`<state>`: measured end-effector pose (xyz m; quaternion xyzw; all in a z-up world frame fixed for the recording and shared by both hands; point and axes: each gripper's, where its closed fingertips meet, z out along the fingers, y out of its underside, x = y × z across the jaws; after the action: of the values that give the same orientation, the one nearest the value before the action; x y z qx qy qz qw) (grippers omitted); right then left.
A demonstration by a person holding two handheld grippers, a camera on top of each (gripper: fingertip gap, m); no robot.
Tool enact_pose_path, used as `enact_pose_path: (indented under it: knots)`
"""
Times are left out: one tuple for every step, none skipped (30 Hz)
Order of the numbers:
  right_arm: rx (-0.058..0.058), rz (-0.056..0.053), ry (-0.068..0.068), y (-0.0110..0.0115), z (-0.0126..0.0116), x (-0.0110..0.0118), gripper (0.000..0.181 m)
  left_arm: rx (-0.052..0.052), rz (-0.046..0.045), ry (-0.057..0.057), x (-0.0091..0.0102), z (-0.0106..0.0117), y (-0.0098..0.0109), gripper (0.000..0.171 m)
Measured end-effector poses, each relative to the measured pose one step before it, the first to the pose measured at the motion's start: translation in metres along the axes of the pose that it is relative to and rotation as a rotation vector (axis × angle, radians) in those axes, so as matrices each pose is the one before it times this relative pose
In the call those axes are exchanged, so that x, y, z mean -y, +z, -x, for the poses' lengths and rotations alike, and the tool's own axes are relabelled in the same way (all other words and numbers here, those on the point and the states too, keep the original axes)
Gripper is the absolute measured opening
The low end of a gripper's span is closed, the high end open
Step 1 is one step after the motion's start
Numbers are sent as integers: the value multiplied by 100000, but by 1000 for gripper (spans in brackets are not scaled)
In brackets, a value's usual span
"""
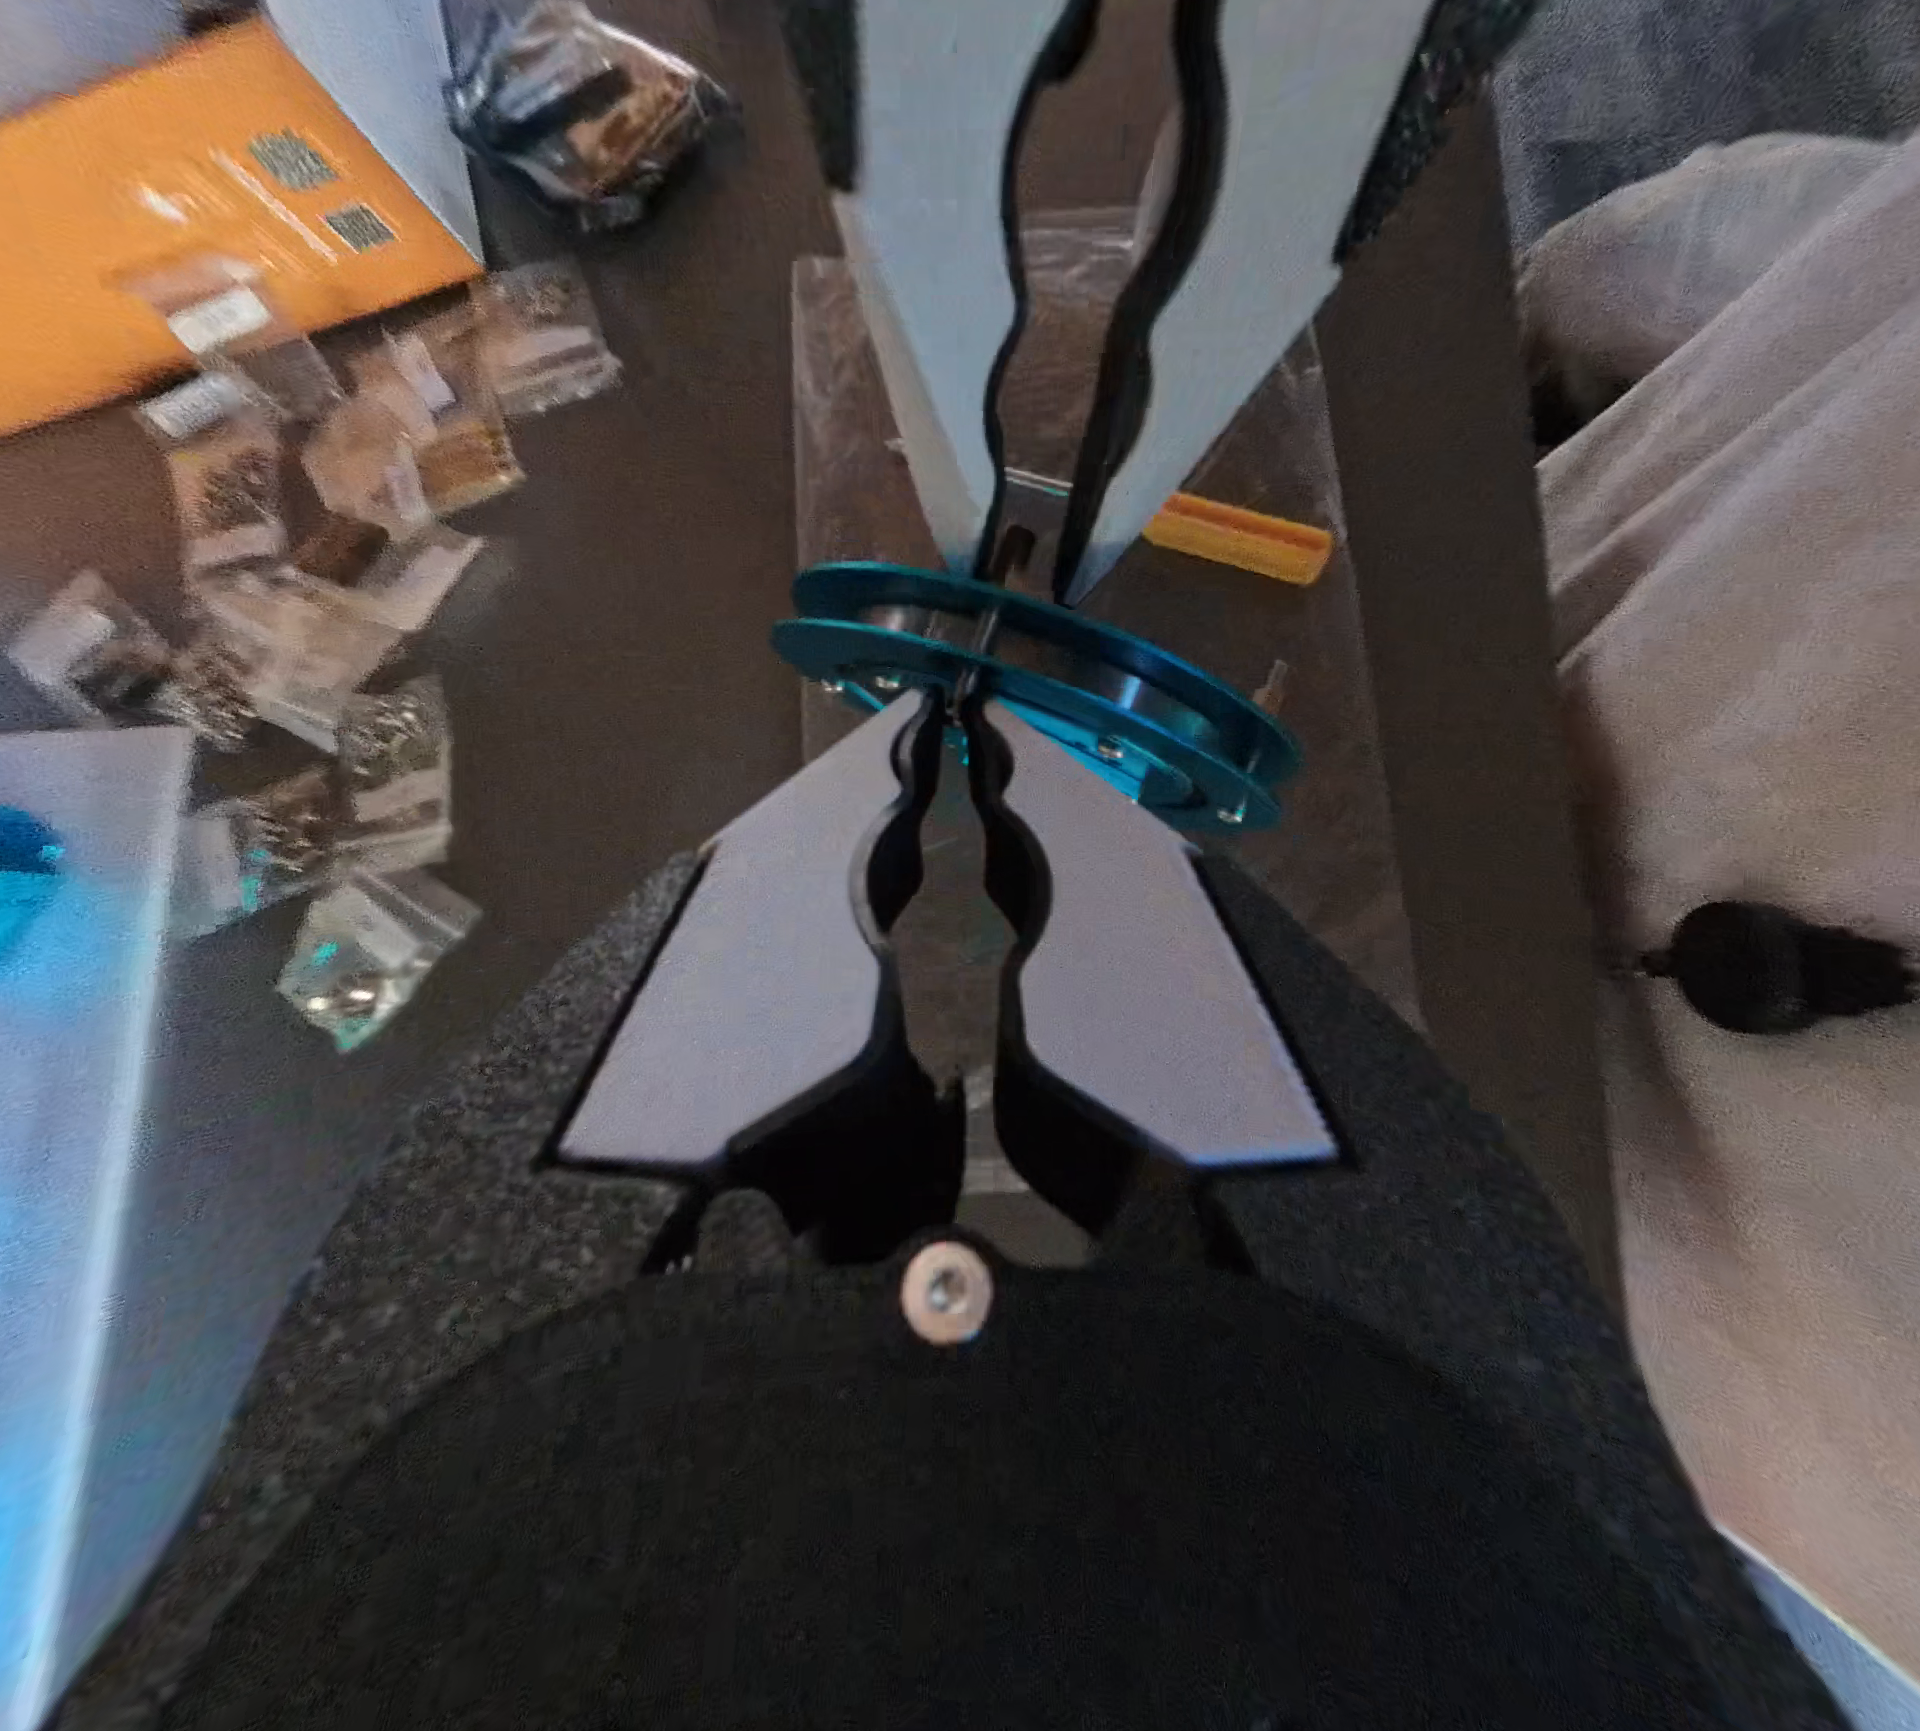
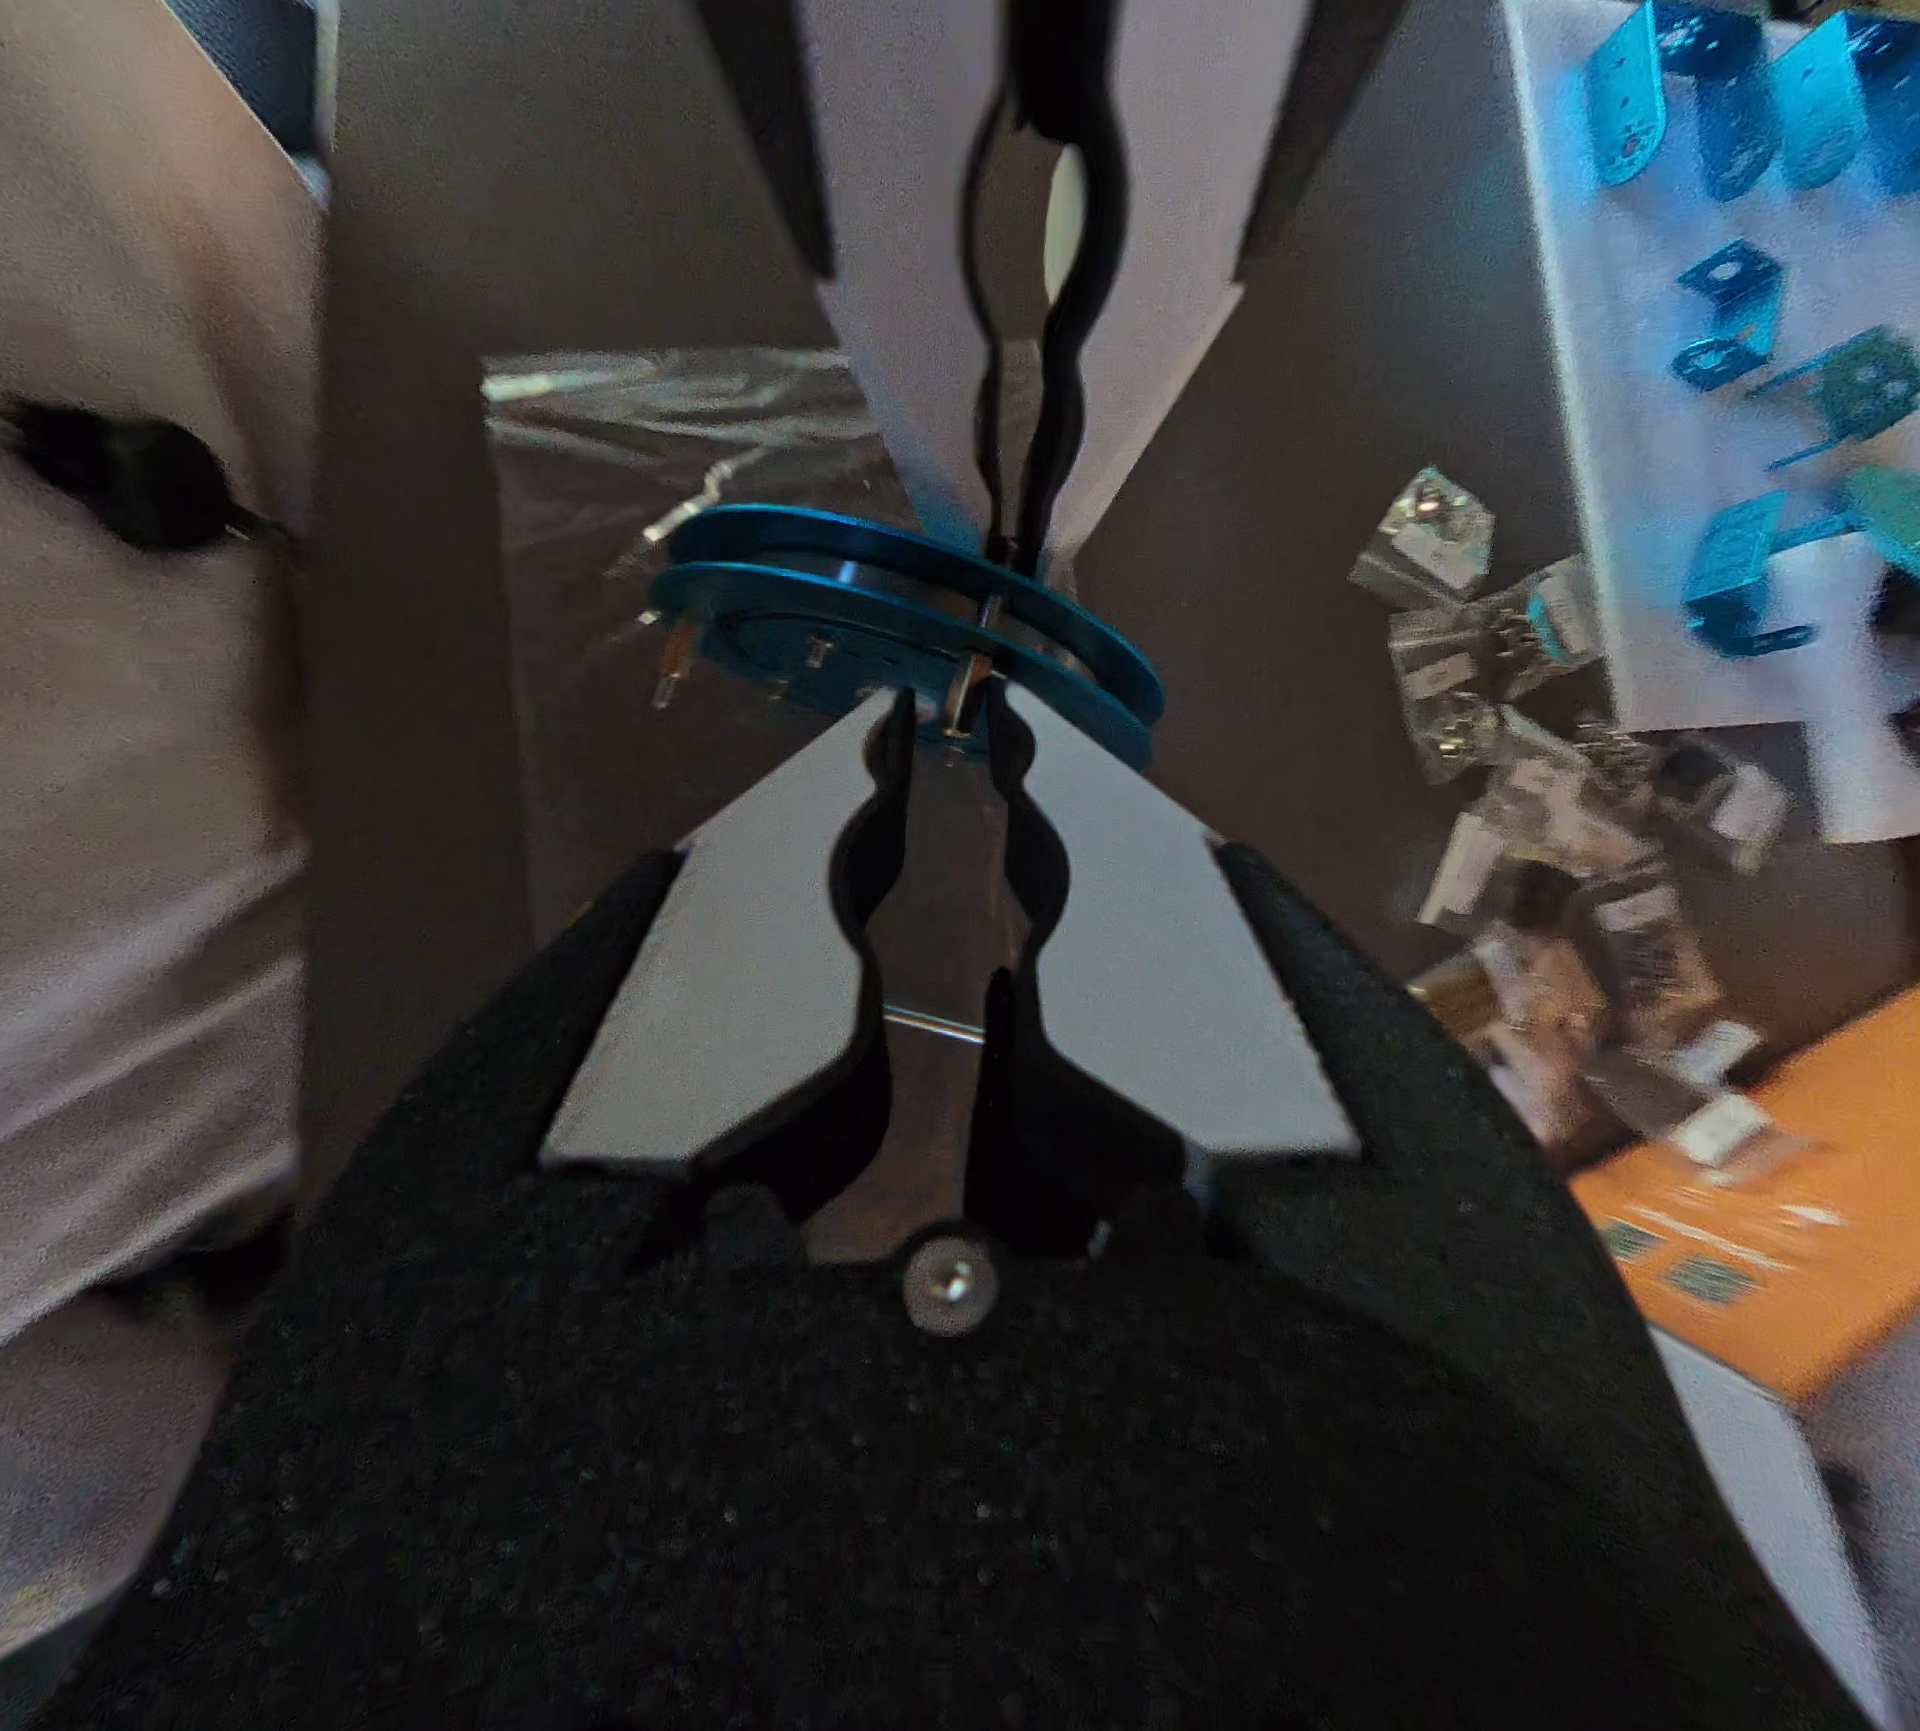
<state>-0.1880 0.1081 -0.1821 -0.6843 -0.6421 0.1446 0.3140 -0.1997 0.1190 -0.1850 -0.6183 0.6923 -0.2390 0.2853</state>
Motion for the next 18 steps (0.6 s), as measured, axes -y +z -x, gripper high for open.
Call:
enact_pose_path:
  knots:
    - [-3957, 4277, -4363, 393, -196, -235, 13, -3561, 139, -6491, -299, -95, 19, 3]
    - [-4483, 3120, -2302, 316, -351, -41, 12, -1807, -1033, -3411, -106, -85, -10, 3]
    - [-3484, 571, -1904, 129, -289, 191, 5, -2211, -756, -1611, -51, -310, -80, 3]
    - [-1004, 678, -966, 155, -27, 96, 5, -1434, -303, -1164, -56, -300, -106, 4]
    - [-178, 1608, 499, 93, -89, -5, 5, 730, -364, 955, -64, -68, -71, 4]
    - [3435, 1645, 2327, -30, 216, 79, 4, 1325, -541, 2926, -9, -107, -54, 3]
    - [7156, 1431, 7133, -60, 376, 46, 4, 3312, -547, 6462, 4, -74, -36, 3]
    - [10016, -52, 11045, -91, 317, 23, 4, 8837, -376, 13480, 19, 144, 21, 3]
    - [11709, -1691, 14433, -90, 96, -11, 4, 15438, 276, 22337, 25, 361, 50, 2]
    - [16377, -985, 18610, -47, 365, -143, 4, 16432, 1489, 26586, 60, 128, 16, 2]
    - [18884, -624, 20384, -145, 558, -140, 4, 15840, 2351, 24181, 188, 170, -76, 2]
    - [17292, 1104, 13847, 17, 685, -367, 4, 11014, 963, 12821, 386, 119, -133, 1]
    - [10987, 613, 6387, 174, 431, -335, 3, 3116, -652, -230, 249, 1, -118, 1]
    - [3437, -909, 680, 195, 175, -53, 3, -1826, -299, -5072, -50, -27, -62, 2]
    - [-2824, -618, -5155, 220, 89, 34, 4, -2836, 852, -5648, -254, 61, 16, 3]
    - [-7981, 104, -10096, 105, -75, 94, 4, -3826, 665, -7822, -171, 20, 11, 3]
    - [-11745, 74, -12778, -76, -305, 200, 5, -6033, 886, -10323, -159, -86, 3, 3]
    - [-13132, 22, -13227, -160, -369, 200, 5, -8055, 308, -11480, -16, -166, -45, 3]
